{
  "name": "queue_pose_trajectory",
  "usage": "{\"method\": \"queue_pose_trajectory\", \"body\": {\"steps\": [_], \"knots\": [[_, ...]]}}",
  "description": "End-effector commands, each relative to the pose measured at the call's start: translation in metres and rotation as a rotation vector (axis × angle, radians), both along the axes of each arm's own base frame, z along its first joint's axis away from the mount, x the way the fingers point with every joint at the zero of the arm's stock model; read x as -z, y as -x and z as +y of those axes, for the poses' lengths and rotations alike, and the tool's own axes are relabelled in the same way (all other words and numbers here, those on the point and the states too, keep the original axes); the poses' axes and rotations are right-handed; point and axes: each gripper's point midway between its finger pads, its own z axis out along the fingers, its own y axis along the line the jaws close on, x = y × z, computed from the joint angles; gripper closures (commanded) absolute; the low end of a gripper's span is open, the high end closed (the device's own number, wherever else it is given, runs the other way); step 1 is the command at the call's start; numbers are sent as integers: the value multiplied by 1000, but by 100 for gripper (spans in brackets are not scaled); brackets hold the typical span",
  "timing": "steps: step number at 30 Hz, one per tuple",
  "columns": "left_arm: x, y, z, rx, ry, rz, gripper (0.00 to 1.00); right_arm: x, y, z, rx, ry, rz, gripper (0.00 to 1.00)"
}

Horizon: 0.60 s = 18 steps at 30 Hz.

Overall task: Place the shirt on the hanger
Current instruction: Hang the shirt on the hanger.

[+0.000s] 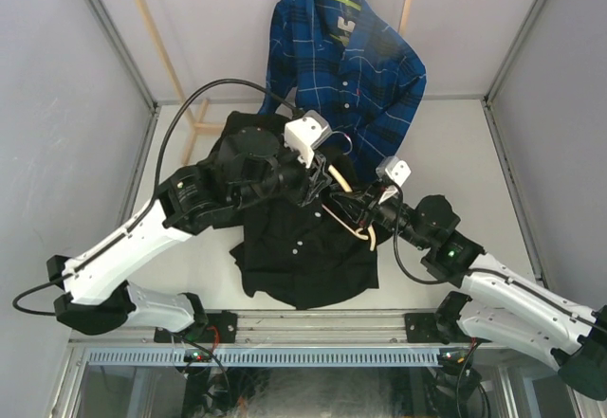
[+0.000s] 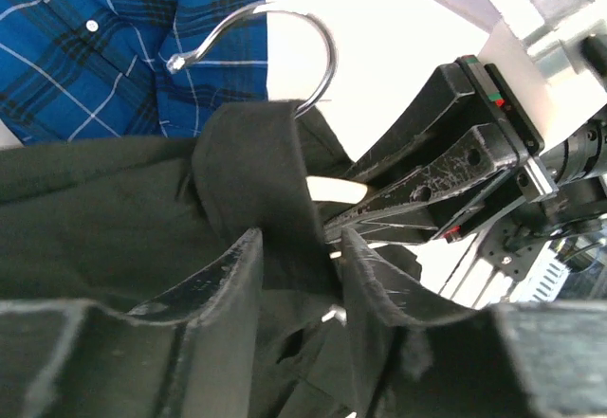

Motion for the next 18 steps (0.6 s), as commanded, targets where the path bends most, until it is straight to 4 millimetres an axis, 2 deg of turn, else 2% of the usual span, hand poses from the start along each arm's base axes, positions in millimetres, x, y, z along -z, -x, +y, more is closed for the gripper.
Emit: {"method": "queue_pose_trajectory", "body": {"steps": [1,6,8,14,16,18], "knots": [[-41,11,12,33,123,-85,50,-87,11,-12,6,-229,-211,100],[-56,12,42,-16,135,-172,32,-94,12,-21,32,-222,-222,100],[-66,10,66,-86,157,-227,25,-96,14,-26,38,-216,-224,100],[-79,5,141,-318,221,-350,2,-106,34,-47,31,-192,-244,100],[-78,3,168,-410,232,-379,0,-110,43,-56,29,-185,-255,100],[-72,0,185,-462,224,-375,0,-115,53,-65,19,-180,-258,100]]}}
